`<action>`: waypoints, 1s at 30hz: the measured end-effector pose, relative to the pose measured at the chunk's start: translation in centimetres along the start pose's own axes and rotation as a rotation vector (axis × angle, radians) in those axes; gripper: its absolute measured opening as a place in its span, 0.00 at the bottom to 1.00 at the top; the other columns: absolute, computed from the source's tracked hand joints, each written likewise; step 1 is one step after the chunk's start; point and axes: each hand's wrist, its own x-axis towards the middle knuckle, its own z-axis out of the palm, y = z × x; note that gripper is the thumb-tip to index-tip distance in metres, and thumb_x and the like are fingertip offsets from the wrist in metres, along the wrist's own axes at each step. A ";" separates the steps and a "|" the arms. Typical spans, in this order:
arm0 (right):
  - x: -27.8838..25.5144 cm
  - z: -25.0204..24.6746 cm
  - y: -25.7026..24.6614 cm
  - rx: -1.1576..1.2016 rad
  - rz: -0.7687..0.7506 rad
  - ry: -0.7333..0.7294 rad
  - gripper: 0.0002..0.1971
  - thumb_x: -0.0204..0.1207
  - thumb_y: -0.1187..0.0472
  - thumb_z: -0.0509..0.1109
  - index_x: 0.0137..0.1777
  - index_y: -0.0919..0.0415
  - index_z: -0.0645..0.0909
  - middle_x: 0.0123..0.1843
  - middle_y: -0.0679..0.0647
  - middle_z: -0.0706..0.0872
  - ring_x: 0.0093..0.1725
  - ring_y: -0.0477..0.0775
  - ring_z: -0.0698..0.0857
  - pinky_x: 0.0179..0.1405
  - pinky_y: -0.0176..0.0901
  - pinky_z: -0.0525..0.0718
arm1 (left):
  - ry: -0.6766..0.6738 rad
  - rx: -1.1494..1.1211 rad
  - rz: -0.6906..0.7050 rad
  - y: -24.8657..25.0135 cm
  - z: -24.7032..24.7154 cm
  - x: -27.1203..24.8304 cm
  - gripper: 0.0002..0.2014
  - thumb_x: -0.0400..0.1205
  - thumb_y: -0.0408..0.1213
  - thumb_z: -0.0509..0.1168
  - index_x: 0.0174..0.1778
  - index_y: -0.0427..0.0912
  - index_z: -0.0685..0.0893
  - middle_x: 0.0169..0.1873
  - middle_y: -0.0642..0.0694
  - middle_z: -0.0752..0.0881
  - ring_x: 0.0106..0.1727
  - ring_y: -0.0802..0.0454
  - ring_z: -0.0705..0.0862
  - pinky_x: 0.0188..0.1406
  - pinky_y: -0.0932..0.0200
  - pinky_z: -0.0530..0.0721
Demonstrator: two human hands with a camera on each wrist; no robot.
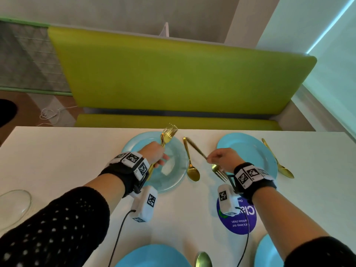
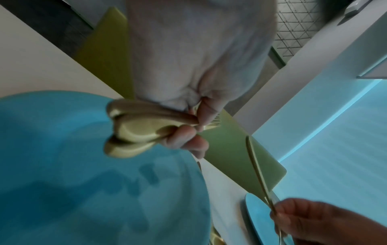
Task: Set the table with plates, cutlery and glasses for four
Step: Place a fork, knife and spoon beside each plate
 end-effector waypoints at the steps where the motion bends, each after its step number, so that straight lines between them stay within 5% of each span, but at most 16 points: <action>1: 0.5 0.0 0.5 0.034 0.062 0.034 0.03 0.75 0.61 0.74 0.40 0.54 0.86 0.32 0.46 0.82 0.30 0.44 0.78 0.30 0.31 0.77 | 0.016 -0.007 0.013 0.2 -0.3 0.1 0.06 0.86 0.30 0.49 0.53 0.33 0.70 0.35 0.44 0.82 0.26 0.52 0.73 0.18 0.63 0.66; 4: 2.1 0.5 1.4 -0.013 0.188 0.084 0.07 0.75 0.59 0.72 0.50 0.58 0.88 0.32 0.45 0.80 0.33 0.45 0.78 0.38 0.36 0.81 | 0.021 -0.027 0.016 0.4 -0.5 0.4 0.06 0.87 0.32 0.50 0.54 0.33 0.70 0.35 0.44 0.82 0.28 0.52 0.73 0.21 0.61 0.67; 7: 3.2 1.1 1.7 -0.028 0.268 0.065 0.15 0.74 0.59 0.72 0.60 0.63 0.85 0.34 0.46 0.79 0.31 0.42 0.75 0.31 0.31 0.74 | -0.002 -0.020 0.005 0.1 -0.2 0.4 0.06 0.87 0.32 0.50 0.55 0.34 0.70 0.36 0.44 0.82 0.27 0.53 0.74 0.19 0.63 0.68; 10: 3.7 2.0 1.3 -0.076 0.353 0.021 0.17 0.76 0.58 0.70 0.63 0.63 0.83 0.49 0.56 0.85 0.40 0.48 0.77 0.27 0.29 0.73 | -0.012 -0.016 0.003 -0.2 0.0 0.5 0.07 0.87 0.32 0.50 0.56 0.34 0.70 0.36 0.44 0.83 0.27 0.53 0.74 0.19 0.63 0.68; 14: 4.1 2.9 0.8 -0.333 0.378 0.144 0.17 0.81 0.47 0.60 0.44 0.62 0.78 0.32 0.52 0.75 0.42 0.51 0.78 0.41 0.37 0.74 | -0.009 -0.025 0.011 -0.1 -0.2 0.5 0.06 0.87 0.32 0.50 0.54 0.34 0.70 0.36 0.44 0.82 0.27 0.53 0.74 0.20 0.63 0.69; 17: 4.7 3.3 1.1 -0.379 0.388 0.142 0.17 0.79 0.50 0.65 0.33 0.62 0.74 0.28 0.51 0.73 0.30 0.48 0.76 0.27 0.34 0.70 | -0.005 -0.036 0.012 -0.1 -0.4 0.6 0.06 0.87 0.32 0.50 0.53 0.34 0.70 0.36 0.44 0.82 0.28 0.53 0.73 0.21 0.63 0.68; 20: 5.0 3.7 1.3 -0.336 0.392 0.169 0.15 0.75 0.57 0.70 0.30 0.62 0.73 0.27 0.51 0.74 0.23 0.46 0.71 0.16 0.35 0.62 | -0.003 -0.038 0.010 -0.1 -0.5 0.6 0.06 0.87 0.32 0.50 0.52 0.34 0.70 0.36 0.44 0.82 0.28 0.53 0.73 0.22 0.63 0.68; 30: 5.0 2.9 1.3 -0.147 0.427 0.255 0.16 0.70 0.61 0.74 0.28 0.63 0.71 0.27 0.55 0.76 0.31 0.55 0.80 0.19 0.37 0.69 | 0.024 -0.055 -0.006 -0.1 -0.6 0.4 0.06 0.87 0.32 0.50 0.53 0.35 0.70 0.36 0.44 0.82 0.29 0.53 0.73 0.22 0.63 0.68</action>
